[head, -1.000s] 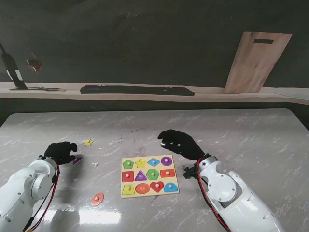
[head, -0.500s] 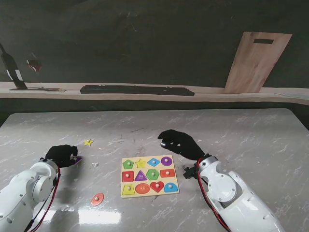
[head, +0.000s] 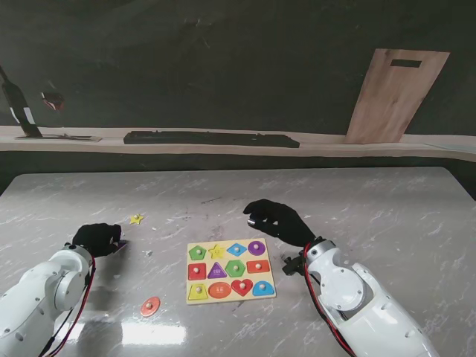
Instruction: Fit puzzle pieces into a puzzle board
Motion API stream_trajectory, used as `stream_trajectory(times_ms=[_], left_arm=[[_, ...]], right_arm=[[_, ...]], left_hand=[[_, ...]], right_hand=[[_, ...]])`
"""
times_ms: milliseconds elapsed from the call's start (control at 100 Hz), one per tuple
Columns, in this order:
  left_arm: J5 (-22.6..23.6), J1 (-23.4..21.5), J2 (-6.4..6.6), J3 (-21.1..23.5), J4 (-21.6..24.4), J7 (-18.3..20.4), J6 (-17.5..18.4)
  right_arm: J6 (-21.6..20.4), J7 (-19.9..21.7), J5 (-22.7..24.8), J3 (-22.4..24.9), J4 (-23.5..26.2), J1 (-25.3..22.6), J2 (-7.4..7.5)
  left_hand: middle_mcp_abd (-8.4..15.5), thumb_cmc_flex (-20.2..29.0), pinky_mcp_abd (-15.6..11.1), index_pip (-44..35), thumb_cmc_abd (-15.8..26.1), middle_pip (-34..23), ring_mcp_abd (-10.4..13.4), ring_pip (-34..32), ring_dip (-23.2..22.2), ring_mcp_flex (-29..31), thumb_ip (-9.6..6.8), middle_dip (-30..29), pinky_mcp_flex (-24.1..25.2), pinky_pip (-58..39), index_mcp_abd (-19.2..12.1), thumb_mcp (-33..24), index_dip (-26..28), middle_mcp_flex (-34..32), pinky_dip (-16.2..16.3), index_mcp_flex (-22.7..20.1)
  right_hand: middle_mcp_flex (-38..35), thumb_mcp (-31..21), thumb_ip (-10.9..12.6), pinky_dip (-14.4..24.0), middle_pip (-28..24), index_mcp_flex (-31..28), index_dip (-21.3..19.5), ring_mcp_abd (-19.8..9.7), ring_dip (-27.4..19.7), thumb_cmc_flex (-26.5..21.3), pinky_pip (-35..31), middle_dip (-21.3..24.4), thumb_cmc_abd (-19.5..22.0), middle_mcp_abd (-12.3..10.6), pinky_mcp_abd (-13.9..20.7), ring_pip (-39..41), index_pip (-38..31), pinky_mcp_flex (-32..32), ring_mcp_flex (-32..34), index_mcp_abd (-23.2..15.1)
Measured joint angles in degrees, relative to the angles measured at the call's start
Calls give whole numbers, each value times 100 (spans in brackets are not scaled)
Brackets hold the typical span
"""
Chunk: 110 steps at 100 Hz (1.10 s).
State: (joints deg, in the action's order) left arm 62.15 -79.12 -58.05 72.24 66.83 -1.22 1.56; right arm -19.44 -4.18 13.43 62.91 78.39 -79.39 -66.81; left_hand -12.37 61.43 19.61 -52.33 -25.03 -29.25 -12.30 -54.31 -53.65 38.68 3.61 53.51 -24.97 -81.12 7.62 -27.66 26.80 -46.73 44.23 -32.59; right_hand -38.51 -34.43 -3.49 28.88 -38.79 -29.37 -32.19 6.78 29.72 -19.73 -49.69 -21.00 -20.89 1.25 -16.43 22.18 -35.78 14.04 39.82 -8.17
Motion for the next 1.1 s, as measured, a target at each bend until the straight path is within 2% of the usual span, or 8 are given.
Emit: stream_trajectory(times_ms=[130,290,430,560,640,880,1000,1100], left_arm=[[0,10,-3,-20,-39,-83,-2],[8,55,9,-105,-63,-80,2],[28,152,33,-241,-136,-68,5],[150,231,53,-334,-219,-122,59],[219,235,63,-334,-233,-132,148],[207,45,54,-88,-113,-146,325],[161,-135,32,74,50,-183,362],[107,-286,20,178,290,-52,390]], right_arm=[[0,0,1,1,0,0,0],[3,-11,9,10,3,-5,0],[4,-20,13,25,9,-13,-1],[10,-36,13,25,12,-16,-1],[18,-50,13,32,22,-24,-2],[20,-55,8,65,50,-43,-4],[20,-56,4,72,57,-48,-4],[19,-57,3,77,63,-52,-4]], left_hand=[[0,0,0,-104,-22,149,1,-28,12,243,0,71,-212,-138,13,-19,-91,-329,-64,-112],[0,0,0,-127,-180,180,1,-82,68,305,2,46,-389,-318,111,-448,-226,-475,-122,-163],[0,-21,0,-153,-302,181,2,-140,68,591,2,-4,-589,-507,219,-868,-226,-641,-125,-163],[0,-213,-1,-306,-430,-3,14,-290,143,941,2,-128,-882,-719,291,-1259,-301,-834,-189,-163],[0,-265,-1,-317,-451,-88,14,-340,170,944,2,-134,-955,-822,398,-1414,-304,-835,-193,-163],[0,-712,-3,-568,-855,-399,56,-550,299,1292,1,-209,-1294,-1042,477,-2120,-228,-1048,-317,-293],[0,-806,-3,-720,-1119,-516,62,-610,311,1414,1,-278,-1489,-1090,417,-2154,-228,-1134,-424,-478],[0,-950,-3,-880,-1225,-557,62,-611,372,1436,1,-312,-1552,-1111,408,-2164,-229,-1138,-492,-533]], right_hand=[[0,0,0,0,0,0,0,0,0,0,-1,0,0,0,0,0,0,-2,0,0],[0,0,0,0,0,0,0,0,0,0,-1,0,0,0,0,0,0,-4,0,0],[0,0,0,0,0,0,0,0,0,0,-1,0,1,0,0,0,0,-5,0,0],[0,0,0,0,0,0,0,0,0,0,-1,0,2,0,0,0,0,-5,0,0],[0,0,0,0,0,0,0,0,0,0,-1,0,24,0,0,0,0,-5,0,0],[0,13,0,0,0,0,0,0,0,0,-1,0,27,0,0,1,0,-6,0,-13],[0,57,0,0,0,0,0,0,0,0,-1,0,28,0,0,1,0,-6,0,-26],[0,58,0,0,0,0,0,0,0,-5,-1,0,29,0,0,1,0,-6,0,-29]])
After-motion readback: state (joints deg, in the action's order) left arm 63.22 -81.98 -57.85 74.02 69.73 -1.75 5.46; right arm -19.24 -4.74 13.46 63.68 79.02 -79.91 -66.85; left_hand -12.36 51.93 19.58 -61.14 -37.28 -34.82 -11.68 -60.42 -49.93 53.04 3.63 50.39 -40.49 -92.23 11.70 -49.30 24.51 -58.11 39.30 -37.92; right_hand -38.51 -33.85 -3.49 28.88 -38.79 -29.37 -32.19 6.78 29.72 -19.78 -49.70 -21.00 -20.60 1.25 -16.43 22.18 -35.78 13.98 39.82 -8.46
